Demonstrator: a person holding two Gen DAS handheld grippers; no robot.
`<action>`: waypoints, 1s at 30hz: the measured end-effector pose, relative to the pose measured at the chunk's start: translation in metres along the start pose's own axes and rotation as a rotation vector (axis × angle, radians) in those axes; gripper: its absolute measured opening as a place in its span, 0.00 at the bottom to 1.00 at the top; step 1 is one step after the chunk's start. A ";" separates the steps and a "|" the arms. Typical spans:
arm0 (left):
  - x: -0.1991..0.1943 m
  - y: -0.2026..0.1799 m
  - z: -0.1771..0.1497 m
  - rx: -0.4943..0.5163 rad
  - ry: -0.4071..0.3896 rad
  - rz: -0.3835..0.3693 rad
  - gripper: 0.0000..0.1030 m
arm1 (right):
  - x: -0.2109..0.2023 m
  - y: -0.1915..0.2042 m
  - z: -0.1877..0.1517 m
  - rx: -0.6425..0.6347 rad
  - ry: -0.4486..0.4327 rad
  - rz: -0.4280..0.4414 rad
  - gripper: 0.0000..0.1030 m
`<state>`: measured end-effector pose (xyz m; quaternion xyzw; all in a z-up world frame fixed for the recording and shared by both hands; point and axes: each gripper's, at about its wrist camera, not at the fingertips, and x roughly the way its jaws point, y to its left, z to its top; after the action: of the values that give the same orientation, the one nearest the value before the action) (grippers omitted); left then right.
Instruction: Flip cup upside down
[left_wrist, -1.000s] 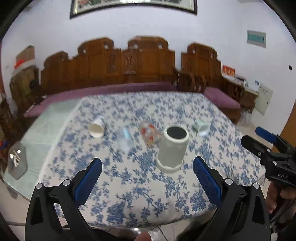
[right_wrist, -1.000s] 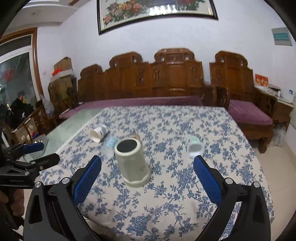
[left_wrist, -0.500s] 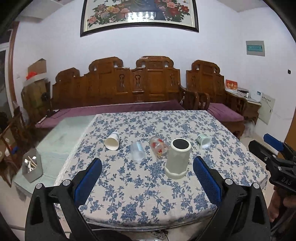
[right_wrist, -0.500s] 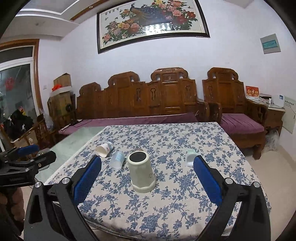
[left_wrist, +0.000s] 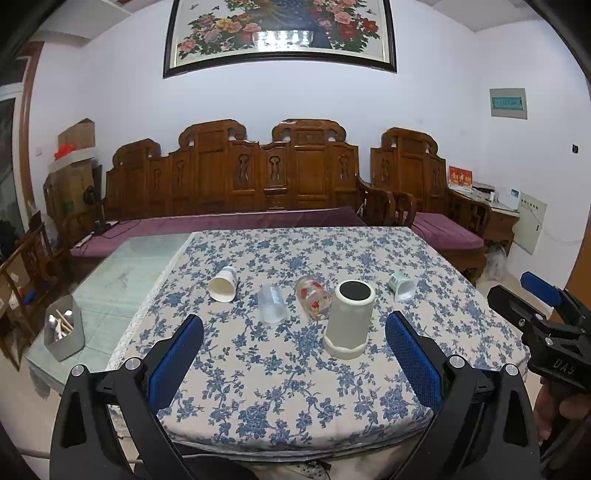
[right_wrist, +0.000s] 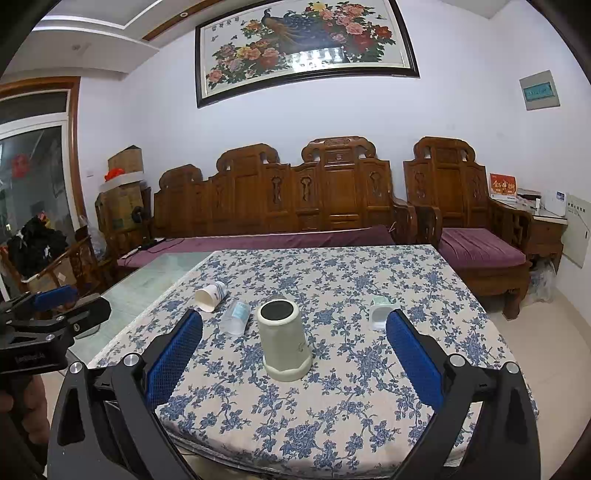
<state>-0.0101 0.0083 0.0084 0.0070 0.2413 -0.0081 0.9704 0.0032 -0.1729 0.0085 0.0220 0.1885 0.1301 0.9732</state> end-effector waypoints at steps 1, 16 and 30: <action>0.000 0.000 0.000 -0.001 -0.001 0.000 0.92 | -0.001 0.000 0.000 0.002 0.000 0.001 0.97; -0.007 0.001 0.003 -0.009 -0.019 0.004 0.92 | -0.001 0.001 -0.001 0.001 0.000 0.001 0.97; -0.010 0.003 0.004 -0.019 -0.030 0.007 0.92 | -0.002 0.000 -0.001 0.002 0.000 0.002 0.97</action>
<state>-0.0168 0.0116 0.0170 -0.0016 0.2268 -0.0027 0.9739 0.0012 -0.1731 0.0084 0.0233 0.1884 0.1309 0.9730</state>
